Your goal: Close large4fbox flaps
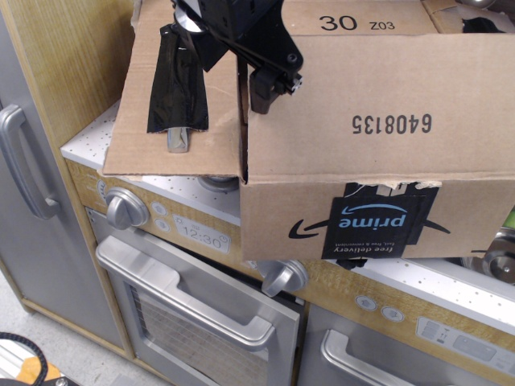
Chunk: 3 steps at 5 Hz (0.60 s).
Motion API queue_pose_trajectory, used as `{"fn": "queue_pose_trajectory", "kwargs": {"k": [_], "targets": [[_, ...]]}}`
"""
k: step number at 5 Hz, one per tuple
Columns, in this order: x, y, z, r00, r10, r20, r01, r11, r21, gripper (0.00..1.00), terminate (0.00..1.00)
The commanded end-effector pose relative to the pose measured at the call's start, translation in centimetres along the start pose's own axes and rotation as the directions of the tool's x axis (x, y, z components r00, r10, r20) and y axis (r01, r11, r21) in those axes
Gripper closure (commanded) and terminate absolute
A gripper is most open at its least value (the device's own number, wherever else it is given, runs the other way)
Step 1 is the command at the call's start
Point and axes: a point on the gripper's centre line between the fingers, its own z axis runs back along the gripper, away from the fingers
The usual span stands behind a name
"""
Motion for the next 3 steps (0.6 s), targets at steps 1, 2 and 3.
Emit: {"fn": "queue_pose_trajectory", "kwargs": {"k": [1,2,3], "targets": [[0.3,0.6,-3.0,0.999,-0.016,0.051,0.017,0.999,-0.030,0.00,0.00],[-0.3,0.5,-4.6,0.999,-0.021,0.039,0.024,0.998,-0.058,0.00,0.00],[-0.7,0.0,-5.4,0.998,-0.033,0.051,0.037,0.997,-0.070,0.00,1.00]]}}
